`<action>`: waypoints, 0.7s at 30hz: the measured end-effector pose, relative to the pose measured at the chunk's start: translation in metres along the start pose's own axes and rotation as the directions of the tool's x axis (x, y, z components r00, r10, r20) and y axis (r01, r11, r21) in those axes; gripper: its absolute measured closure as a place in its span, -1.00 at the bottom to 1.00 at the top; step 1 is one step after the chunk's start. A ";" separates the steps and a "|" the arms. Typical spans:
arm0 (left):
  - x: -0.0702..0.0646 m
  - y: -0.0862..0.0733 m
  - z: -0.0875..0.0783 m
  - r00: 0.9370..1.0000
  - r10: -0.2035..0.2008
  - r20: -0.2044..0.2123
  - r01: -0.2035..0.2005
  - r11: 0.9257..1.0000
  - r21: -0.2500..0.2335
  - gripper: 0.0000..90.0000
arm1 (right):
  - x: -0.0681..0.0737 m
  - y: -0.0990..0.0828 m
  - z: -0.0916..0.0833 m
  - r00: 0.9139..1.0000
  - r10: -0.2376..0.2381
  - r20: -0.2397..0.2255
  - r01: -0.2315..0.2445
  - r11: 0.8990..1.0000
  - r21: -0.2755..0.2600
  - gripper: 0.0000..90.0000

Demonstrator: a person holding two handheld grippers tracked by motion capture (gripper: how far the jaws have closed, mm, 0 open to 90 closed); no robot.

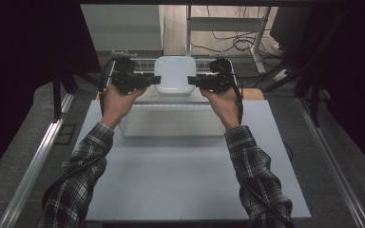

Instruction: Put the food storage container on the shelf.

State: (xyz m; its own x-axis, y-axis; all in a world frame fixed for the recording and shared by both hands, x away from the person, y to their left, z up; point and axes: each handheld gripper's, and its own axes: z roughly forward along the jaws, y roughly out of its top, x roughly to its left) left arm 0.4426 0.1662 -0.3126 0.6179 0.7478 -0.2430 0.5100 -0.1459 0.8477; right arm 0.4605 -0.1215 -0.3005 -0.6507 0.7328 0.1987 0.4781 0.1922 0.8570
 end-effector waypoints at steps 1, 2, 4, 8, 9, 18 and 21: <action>0.002 0.000 0.002 1.000 -0.007 -0.004 0.007 1.000 -0.002 0.27 | -0.003 0.001 0.003 1.000 0.026 -0.013 -0.026 1.000 -0.002 0.22; 0.003 0.000 0.003 1.000 -0.015 0.001 0.015 1.000 -0.003 0.26 | -0.006 0.001 0.004 0.999 0.036 -0.020 -0.036 0.999 -0.004 0.21; 0.004 0.001 0.004 1.000 -0.017 0.003 0.017 1.000 -0.006 0.25 | -0.007 0.002 0.005 0.999 0.042 -0.023 -0.042 0.999 -0.005 0.19; 0.003 0.005 0.006 0.999 -0.026 -0.027 0.026 1.000 0.001 0.14 | -0.010 0.004 0.007 0.999 0.031 0.015 -0.031 0.999 -0.015 0.14; 0.003 0.007 0.006 0.999 -0.021 -0.040 0.021 1.000 0.002 0.11 | -0.011 0.005 0.008 0.999 0.028 0.024 -0.027 0.999 -0.017 0.14; 0.008 0.014 0.015 0.995 -0.041 -0.088 0.040 0.999 -0.014 0.08 | -0.012 0.010 0.012 0.998 0.015 0.069 -0.013 0.999 -0.030 0.18; 0.006 0.014 0.014 0.993 -0.018 -0.118 0.015 0.999 -0.028 0.03 | -0.010 0.010 0.011 0.996 0.004 0.087 -0.002 0.999 -0.033 0.18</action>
State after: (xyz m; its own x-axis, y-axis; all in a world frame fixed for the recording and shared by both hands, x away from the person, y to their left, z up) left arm 0.4618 0.1591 -0.3088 0.5333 0.8217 -0.2011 0.5022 -0.1162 0.8569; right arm 0.4788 -0.1196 -0.2992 -0.5951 0.7874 0.1606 0.4594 0.1694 0.8719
